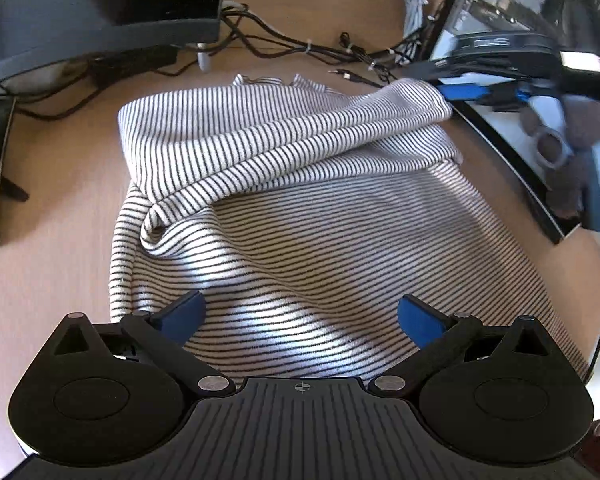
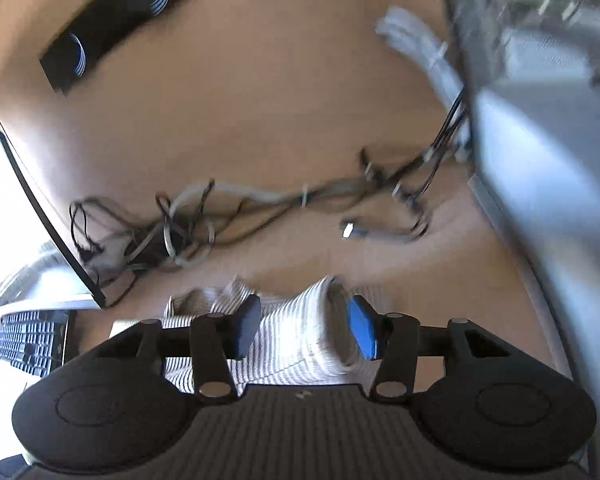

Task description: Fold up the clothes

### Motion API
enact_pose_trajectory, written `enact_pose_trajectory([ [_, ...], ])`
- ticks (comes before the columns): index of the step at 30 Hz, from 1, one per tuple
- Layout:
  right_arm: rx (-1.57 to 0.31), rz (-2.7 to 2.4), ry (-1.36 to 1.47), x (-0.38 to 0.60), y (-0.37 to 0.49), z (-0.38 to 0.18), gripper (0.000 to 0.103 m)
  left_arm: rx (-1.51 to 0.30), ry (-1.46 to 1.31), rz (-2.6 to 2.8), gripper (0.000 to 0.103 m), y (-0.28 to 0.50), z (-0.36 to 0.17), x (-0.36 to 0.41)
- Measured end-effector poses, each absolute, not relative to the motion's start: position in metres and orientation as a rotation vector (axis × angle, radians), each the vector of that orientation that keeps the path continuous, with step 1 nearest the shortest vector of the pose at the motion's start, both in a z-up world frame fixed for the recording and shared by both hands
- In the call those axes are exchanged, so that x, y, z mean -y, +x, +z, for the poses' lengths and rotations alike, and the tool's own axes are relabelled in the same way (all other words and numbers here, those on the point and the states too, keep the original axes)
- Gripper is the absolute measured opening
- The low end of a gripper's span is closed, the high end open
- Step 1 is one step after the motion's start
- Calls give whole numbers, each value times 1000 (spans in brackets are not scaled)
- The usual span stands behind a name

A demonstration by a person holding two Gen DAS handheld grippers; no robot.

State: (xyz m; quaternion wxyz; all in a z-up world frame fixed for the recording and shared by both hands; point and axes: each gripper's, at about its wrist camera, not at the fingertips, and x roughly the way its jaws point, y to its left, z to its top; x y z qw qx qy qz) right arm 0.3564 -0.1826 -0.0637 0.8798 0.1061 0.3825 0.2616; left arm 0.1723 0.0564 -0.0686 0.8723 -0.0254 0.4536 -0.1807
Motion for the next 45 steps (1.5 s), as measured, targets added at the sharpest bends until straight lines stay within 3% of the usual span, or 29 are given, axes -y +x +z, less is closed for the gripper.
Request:
enact_pose_trajectory([
  [2,-816,577,219,177,355,-65,7,-952,-71,-376,103,173,-68,-59],
  [8,-814,505,158,192,340,-81,7,-973,-135,-283,103,184,-56,-65],
  [15,-804,433,95,204,327,-98,9,-774,-123,-393,103,218,-8,-49],
  [22,-809,432,73,203,325,-93,18,-918,-172,-319,103,263,-57,-56],
  [23,-808,432,68,203,325,-90,22,-912,-179,-323,103,262,-60,-59],
  [24,-796,430,55,203,323,-86,34,-908,-182,-325,103,260,-60,-60],
  [26,-758,428,27,201,318,-75,50,-900,-189,-327,103,259,-61,-63],
  [28,-698,454,2,196,312,-62,52,-892,-192,-329,103,256,-61,-63],
  [32,-680,534,56,180,312,-57,83,-885,-186,-328,103,253,-61,-62],
  [37,-803,519,176,172,328,-94,92,-884,-174,-335,103,253,-61,-62],
  [39,-800,490,189,177,327,-103,103,-884,-172,-337,103,252,-61,-63],
  [45,-859,492,204,185,331,-112,103,-876,-159,-332,103,251,-62,-62],
])
